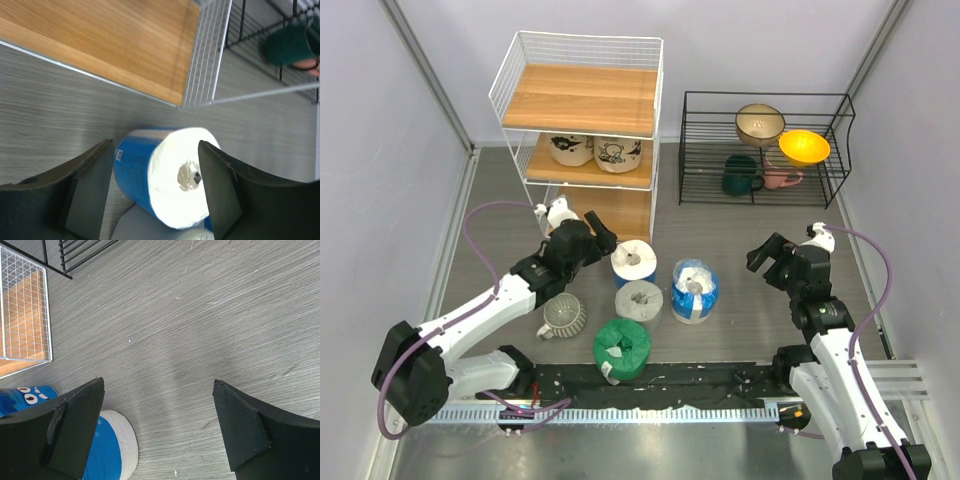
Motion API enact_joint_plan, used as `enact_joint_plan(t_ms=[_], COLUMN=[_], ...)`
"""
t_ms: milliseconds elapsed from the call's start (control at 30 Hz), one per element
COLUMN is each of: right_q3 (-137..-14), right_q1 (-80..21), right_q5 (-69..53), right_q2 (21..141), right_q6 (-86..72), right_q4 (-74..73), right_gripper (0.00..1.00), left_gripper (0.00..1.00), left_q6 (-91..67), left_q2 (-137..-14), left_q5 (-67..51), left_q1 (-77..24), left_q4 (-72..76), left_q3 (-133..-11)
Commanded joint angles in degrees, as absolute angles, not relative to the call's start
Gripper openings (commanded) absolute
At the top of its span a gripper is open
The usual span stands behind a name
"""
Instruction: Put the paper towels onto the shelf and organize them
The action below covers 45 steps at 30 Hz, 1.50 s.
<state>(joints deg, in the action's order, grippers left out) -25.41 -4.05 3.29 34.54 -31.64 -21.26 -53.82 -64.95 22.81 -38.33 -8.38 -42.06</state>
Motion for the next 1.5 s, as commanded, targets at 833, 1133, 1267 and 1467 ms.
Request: enact_joint_plan(t_ms=[833,1133,1267,1467], right_q3=[-25.14,-25.05,-24.87,-24.78], right_q1=[-4.39,-4.39,-4.39,-4.31], right_q5=[2.99,2.99,2.99,2.81], right_q2=[34.89,35.24,35.25,35.25], right_q6=[-31.73,-31.64,-31.73,-31.82], right_q4=[-18.9,-18.72,-18.72,-18.55], right_gripper=[0.96,0.96,0.96,0.96], left_gripper=[0.43,0.33,0.33,0.33], left_q6=[-47.02,-47.2,-47.63,-49.48], left_q2=[-78.23,-70.94,-66.54,-62.23], left_q5=[17.31,21.88,24.78,25.05], left_q1=[-45.35,-45.26,-44.04,-38.68], left_q4=[-8.35,-7.64,-8.96,-6.6], left_q3=[-45.26,-45.0,-44.47,-42.19])
